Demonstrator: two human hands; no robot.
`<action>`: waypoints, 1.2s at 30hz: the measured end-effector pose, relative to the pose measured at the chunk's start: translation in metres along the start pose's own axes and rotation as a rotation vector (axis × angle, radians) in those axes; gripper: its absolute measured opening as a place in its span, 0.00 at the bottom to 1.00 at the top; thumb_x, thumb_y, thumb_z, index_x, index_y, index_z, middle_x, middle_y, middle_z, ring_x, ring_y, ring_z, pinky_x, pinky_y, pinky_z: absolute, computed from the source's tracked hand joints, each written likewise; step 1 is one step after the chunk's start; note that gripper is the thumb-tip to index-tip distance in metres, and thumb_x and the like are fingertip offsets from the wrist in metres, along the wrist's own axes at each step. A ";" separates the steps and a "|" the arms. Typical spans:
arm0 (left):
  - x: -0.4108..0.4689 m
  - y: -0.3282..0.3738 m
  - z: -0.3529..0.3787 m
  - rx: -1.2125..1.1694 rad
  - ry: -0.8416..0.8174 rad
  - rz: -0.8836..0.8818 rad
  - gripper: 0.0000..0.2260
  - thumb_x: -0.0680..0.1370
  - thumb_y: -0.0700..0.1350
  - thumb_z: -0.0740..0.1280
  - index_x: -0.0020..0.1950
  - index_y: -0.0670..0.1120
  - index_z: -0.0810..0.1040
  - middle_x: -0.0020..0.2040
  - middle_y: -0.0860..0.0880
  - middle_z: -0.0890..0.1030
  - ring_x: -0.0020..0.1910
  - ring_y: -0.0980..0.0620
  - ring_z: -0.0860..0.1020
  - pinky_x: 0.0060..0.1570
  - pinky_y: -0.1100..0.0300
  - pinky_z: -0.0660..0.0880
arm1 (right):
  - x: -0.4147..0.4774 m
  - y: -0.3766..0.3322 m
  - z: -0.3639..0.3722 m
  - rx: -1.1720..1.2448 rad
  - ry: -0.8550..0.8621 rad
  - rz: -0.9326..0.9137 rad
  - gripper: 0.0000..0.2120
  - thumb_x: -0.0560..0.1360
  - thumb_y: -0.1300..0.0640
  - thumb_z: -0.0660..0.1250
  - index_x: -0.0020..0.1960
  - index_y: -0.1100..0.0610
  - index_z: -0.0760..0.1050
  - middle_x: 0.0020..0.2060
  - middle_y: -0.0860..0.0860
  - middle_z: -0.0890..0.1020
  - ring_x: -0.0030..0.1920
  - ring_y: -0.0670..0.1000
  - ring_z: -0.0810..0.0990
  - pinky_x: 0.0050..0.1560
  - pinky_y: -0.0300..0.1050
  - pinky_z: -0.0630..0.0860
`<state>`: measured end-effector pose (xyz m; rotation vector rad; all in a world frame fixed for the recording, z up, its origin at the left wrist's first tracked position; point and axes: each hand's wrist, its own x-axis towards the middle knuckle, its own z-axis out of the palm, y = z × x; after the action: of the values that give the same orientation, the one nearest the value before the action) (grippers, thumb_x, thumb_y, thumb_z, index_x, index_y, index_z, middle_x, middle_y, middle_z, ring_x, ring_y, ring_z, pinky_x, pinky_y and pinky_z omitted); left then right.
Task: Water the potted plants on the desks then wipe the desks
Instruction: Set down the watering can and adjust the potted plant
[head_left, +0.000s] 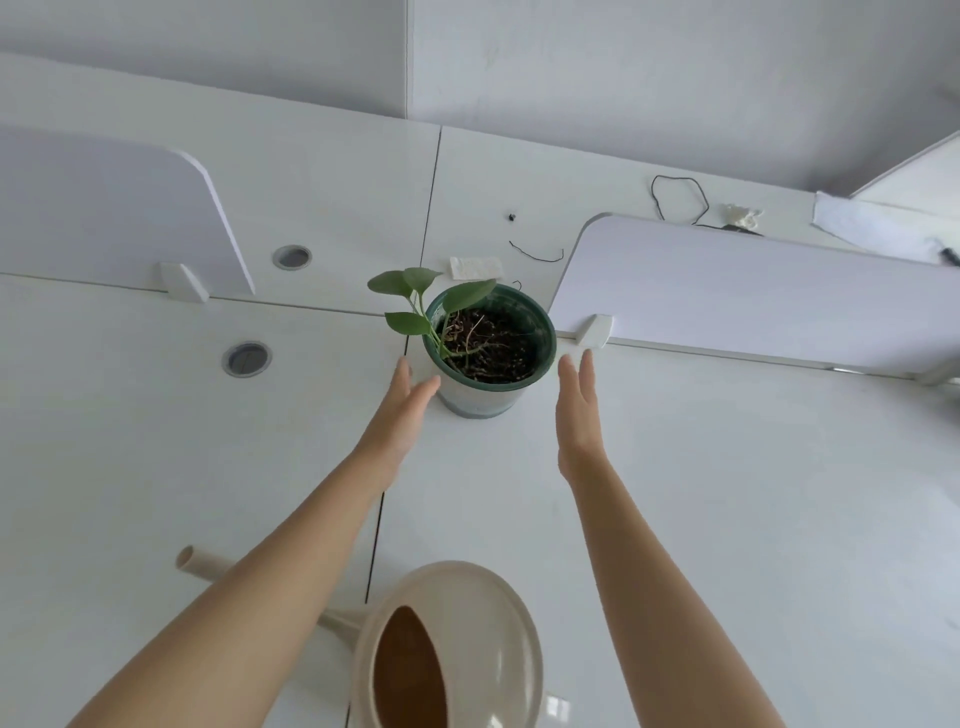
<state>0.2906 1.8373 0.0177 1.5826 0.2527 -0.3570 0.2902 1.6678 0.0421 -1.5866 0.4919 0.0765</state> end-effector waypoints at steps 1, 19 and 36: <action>-0.009 -0.001 -0.009 0.008 0.027 0.007 0.28 0.80 0.51 0.56 0.76 0.49 0.47 0.77 0.51 0.53 0.75 0.53 0.55 0.73 0.49 0.55 | -0.010 0.004 -0.007 -0.015 0.003 -0.016 0.27 0.80 0.47 0.50 0.76 0.49 0.46 0.76 0.46 0.53 0.75 0.46 0.53 0.72 0.46 0.52; -0.171 -0.075 -0.101 0.129 0.152 -0.050 0.17 0.80 0.46 0.57 0.39 0.42 0.80 0.41 0.45 0.84 0.39 0.47 0.80 0.43 0.56 0.70 | -0.197 0.078 -0.035 -0.408 -0.024 0.027 0.33 0.73 0.35 0.55 0.39 0.68 0.72 0.35 0.57 0.75 0.39 0.53 0.75 0.46 0.48 0.70; -0.173 -0.076 -0.101 -0.515 0.004 -0.041 0.10 0.80 0.41 0.54 0.54 0.54 0.71 0.50 0.53 0.76 0.52 0.57 0.74 0.60 0.53 0.64 | -0.218 0.112 -0.020 -0.235 0.201 0.060 0.20 0.73 0.44 0.63 0.33 0.57 0.63 0.31 0.48 0.66 0.33 0.46 0.65 0.36 0.38 0.62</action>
<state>0.1091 1.9514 0.0149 1.0726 0.3500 -0.2916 0.0491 1.7061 0.0135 -1.8191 0.7086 0.0206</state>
